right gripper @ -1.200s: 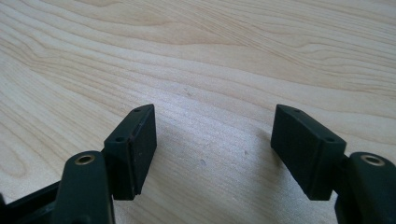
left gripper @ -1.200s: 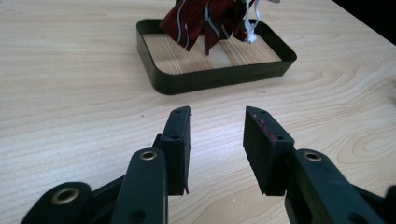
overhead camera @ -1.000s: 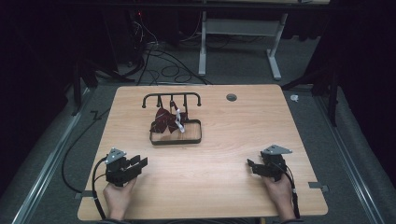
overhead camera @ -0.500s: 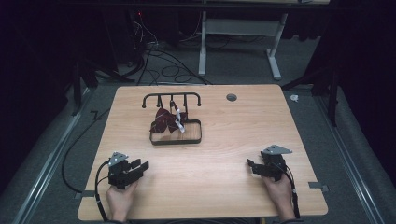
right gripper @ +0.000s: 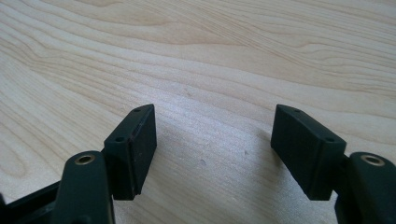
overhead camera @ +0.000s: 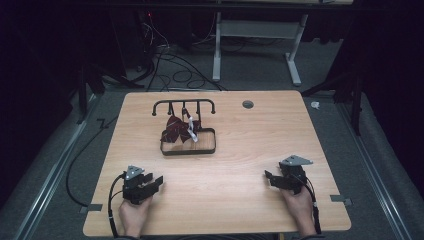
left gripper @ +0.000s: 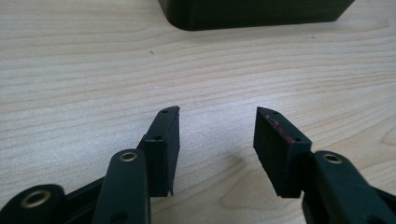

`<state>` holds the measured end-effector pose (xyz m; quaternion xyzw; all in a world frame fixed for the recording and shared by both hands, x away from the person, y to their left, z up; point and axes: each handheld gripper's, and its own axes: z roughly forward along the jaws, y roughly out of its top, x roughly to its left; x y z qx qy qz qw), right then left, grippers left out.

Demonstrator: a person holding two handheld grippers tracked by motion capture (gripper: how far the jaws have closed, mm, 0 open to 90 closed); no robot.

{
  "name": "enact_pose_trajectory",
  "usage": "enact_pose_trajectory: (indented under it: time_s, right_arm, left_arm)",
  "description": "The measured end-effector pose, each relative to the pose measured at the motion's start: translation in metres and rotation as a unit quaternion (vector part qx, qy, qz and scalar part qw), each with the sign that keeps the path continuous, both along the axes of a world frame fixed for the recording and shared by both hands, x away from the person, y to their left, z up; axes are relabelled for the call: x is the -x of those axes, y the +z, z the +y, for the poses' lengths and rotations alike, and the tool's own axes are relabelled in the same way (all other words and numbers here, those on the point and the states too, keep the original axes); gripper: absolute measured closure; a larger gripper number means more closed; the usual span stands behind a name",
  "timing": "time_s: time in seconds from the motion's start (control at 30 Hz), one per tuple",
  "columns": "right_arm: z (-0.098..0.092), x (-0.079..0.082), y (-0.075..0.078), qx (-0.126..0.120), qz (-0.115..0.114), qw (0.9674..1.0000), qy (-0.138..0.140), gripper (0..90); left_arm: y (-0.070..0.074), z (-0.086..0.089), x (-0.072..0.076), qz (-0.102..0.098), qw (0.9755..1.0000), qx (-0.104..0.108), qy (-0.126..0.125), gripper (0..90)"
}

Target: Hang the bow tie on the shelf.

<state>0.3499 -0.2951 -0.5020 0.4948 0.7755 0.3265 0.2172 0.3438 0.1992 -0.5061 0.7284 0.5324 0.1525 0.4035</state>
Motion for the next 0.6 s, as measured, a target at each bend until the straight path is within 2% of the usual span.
enact_pose_trajectory:
  time_s: [0.13,0.23,0.43,0.6]
  right_arm:
    - [0.0,0.0,0.0,0.0,0.0,1.0,0.0,32.7]
    - [0.0,0.0,0.0,0.0,0.0,1.0,0.0,32.7]
    - [0.0,0.0,0.0,0.0,0.0,1.0,-0.001,32.7]
    - [0.0,0.0,0.0,0.0,0.0,1.0,0.0,32.7]
  left_arm:
    - [-0.001,-0.004,0.0,-0.013,0.9998,-0.016,0.007,47.5]
    - [-0.001,-0.008,0.001,-0.017,0.9992,-0.037,0.003,45.8]
    - [-0.001,-0.02,0.003,-0.027,0.9953,-0.093,-0.009,38.2]
    - [-0.001,-0.021,0.003,-0.026,0.9956,-0.09,-0.007,36.9]
